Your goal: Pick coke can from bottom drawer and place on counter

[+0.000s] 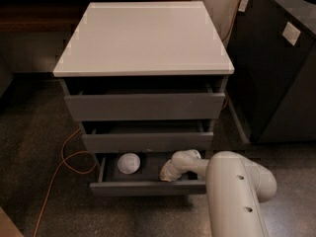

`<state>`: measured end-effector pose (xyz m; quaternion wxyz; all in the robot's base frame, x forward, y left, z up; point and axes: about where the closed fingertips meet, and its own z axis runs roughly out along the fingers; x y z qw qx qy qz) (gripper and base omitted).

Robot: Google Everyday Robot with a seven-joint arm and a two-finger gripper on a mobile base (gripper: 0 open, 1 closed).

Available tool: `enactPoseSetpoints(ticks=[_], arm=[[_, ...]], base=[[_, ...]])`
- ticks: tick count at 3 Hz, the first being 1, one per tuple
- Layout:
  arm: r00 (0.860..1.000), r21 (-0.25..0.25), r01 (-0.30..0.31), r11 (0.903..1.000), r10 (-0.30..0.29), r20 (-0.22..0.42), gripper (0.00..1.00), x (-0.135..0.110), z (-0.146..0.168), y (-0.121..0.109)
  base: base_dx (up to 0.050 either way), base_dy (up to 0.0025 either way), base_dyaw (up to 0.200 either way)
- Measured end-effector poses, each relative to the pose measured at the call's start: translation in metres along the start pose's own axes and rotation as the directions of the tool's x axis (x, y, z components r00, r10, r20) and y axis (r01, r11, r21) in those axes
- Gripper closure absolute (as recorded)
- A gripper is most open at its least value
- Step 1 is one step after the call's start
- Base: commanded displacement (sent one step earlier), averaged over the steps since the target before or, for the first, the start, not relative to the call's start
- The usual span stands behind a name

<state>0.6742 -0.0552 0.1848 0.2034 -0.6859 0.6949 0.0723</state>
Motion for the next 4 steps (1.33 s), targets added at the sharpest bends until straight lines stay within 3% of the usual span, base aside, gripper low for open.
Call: enactPoseSetpoints(ticks=[2, 4], arm=[[0.998, -0.085, -0.026, 0.9960, 0.030, 0.048, 1.00, -0.015, 0.006, 0.046], [0.995, -0.177, -0.051, 0.9828, 0.066, 0.079, 1.00, -0.032, 0.015, 0.090]], base=[[0.000, 0.00000, 0.000], [0.000, 0.00000, 0.000]])
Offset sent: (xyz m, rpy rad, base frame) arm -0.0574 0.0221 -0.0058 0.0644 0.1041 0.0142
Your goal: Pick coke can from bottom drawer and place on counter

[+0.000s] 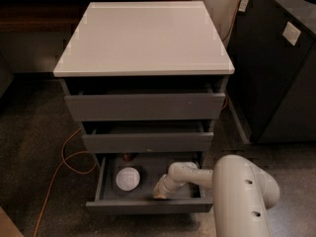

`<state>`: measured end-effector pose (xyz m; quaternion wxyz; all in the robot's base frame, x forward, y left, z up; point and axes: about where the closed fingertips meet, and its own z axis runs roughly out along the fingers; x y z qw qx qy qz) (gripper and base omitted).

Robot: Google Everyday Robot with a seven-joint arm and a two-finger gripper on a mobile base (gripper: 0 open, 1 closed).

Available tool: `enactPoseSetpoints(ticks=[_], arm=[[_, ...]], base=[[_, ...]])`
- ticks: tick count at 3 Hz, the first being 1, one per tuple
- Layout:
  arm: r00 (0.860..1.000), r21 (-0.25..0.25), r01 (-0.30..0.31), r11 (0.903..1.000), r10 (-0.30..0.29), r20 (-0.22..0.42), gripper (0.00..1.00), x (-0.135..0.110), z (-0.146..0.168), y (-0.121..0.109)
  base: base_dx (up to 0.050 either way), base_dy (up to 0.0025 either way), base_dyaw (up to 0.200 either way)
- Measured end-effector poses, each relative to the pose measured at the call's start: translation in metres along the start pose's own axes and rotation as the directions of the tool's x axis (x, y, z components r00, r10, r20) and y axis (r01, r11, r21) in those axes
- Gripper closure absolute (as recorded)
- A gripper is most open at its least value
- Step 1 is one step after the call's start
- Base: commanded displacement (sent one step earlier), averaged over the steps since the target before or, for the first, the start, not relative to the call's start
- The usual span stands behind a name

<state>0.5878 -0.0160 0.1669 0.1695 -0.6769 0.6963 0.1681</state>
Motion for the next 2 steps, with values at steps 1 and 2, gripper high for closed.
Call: enactPoseSetpoints(ticks=[1, 2], arm=[[1.000, -0.022, -0.012, 0.9997, 0.012, 0.007, 1.00, -0.007, 0.004, 0.019], [1.000, -0.049, -0.022, 0.9986, 0.023, 0.012, 1.00, -0.015, 0.010, 0.042]], base=[[0.000, 0.00000, 0.000], [0.000, 0.00000, 0.000]])
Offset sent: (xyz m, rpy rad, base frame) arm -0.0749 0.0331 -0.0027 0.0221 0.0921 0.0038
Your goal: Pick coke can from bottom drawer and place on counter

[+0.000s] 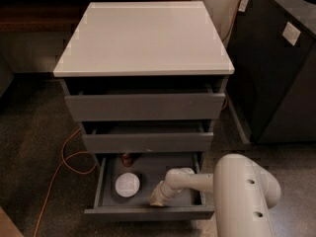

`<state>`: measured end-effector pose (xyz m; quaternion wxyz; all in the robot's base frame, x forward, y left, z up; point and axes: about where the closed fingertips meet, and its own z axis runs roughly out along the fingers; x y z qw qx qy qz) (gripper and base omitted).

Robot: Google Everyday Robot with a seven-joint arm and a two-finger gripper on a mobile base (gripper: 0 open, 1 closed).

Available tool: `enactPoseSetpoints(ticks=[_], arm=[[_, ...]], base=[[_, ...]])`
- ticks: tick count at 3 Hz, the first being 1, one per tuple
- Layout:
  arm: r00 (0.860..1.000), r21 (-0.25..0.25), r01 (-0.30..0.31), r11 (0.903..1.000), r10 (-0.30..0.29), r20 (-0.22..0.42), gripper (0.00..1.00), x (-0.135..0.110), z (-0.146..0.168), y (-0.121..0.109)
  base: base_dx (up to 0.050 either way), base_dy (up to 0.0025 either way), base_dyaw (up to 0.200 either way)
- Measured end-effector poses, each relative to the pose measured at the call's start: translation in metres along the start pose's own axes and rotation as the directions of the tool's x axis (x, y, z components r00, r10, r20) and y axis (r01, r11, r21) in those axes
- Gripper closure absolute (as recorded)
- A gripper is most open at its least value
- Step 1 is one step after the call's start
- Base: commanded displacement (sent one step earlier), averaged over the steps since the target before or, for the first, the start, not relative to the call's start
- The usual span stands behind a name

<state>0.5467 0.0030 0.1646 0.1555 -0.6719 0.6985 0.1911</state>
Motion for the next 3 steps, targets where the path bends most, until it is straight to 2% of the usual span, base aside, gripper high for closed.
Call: enactPoseSetpoints(ticks=[3], arm=[[1.000, -0.028, -0.008, 0.9996, 0.008, -0.001, 1.00, -0.006, 0.006, 0.055]], base=[[0.000, 0.00000, 0.000]])
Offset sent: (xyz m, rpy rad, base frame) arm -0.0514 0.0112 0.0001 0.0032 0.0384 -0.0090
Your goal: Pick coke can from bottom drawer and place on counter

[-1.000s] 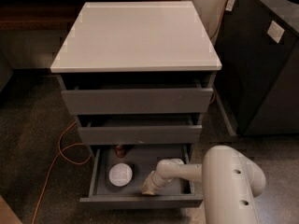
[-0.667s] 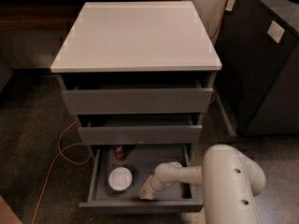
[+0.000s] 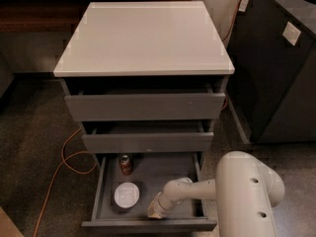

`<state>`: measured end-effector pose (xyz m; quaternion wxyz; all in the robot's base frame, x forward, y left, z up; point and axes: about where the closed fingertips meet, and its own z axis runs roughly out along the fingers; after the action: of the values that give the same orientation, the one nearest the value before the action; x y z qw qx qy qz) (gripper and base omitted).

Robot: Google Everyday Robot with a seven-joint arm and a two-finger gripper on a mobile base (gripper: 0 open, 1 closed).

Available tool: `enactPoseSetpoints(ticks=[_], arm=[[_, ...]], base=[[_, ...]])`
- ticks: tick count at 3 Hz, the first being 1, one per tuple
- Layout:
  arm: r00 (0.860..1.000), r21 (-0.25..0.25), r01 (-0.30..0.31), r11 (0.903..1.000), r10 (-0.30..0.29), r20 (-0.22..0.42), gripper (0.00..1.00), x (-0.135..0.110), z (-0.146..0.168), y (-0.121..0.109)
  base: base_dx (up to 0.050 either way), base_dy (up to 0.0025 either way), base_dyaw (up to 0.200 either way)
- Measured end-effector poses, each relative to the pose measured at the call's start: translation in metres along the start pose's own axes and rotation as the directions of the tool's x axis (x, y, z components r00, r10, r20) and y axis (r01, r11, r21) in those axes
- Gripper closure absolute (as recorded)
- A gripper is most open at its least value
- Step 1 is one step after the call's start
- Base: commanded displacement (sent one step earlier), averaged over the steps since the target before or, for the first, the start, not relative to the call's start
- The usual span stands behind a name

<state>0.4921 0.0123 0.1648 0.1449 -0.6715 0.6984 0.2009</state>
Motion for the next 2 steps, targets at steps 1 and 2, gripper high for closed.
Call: enactPoseSetpoints(ticks=[1, 2], arm=[[1.000, -0.006, 0.025, 0.9997, -0.025, -0.007, 1.00, 0.000, -0.003, 0.022], [0.999, -0.024, 0.048, 0.9985, -0.049, -0.013, 1.00, -0.001, -0.002, 0.044]], base=[[0.000, 0.00000, 0.000], [0.000, 0.00000, 0.000]])
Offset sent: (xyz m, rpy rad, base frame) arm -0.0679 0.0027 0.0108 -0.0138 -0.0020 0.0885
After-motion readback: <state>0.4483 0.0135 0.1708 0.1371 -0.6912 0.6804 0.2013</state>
